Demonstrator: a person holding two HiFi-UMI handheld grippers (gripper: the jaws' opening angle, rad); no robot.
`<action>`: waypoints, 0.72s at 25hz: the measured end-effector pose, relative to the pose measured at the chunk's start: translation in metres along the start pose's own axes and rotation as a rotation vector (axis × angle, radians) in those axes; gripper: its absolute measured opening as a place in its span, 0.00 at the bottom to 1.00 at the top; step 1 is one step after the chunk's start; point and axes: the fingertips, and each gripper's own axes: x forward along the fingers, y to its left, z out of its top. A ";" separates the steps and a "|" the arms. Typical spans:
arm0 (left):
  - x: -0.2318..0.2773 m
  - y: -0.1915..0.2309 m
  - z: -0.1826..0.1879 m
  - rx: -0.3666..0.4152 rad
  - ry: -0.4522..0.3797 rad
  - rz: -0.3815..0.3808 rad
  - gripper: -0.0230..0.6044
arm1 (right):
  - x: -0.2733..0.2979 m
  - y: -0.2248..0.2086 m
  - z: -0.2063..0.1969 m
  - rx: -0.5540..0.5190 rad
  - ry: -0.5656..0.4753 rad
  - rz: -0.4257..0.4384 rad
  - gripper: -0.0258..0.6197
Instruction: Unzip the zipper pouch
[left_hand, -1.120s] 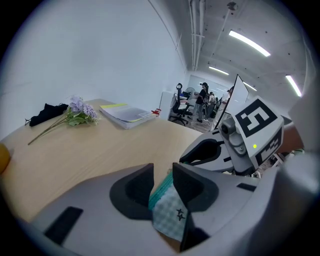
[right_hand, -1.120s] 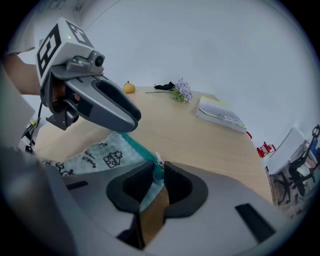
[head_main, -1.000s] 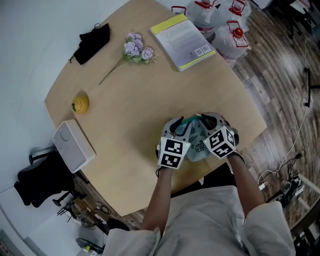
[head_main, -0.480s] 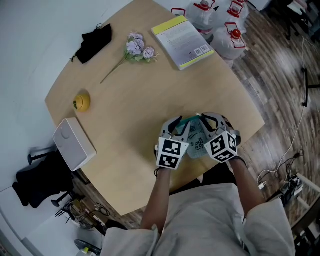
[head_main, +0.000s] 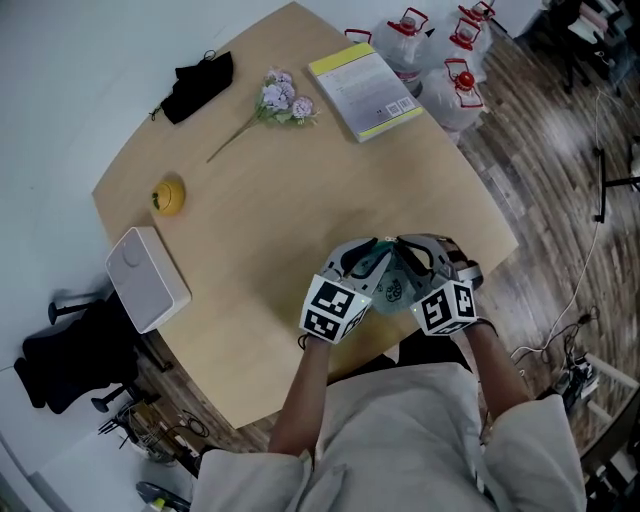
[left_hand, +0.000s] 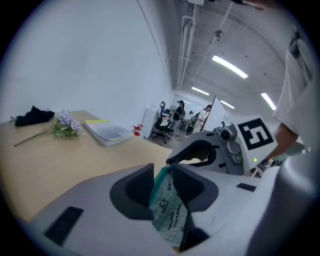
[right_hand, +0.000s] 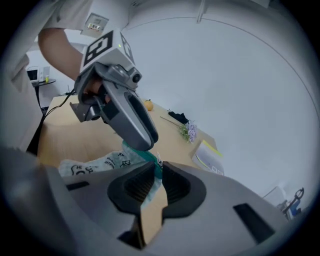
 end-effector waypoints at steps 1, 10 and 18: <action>-0.003 -0.003 0.000 -0.007 -0.009 -0.031 0.24 | -0.003 0.003 0.002 -0.024 -0.004 0.001 0.13; -0.020 -0.024 -0.012 -0.007 0.044 -0.224 0.22 | -0.026 0.024 0.023 -0.198 -0.022 0.025 0.13; -0.028 -0.039 -0.011 -0.035 0.036 -0.316 0.22 | -0.045 0.038 0.030 -0.292 -0.037 0.051 0.13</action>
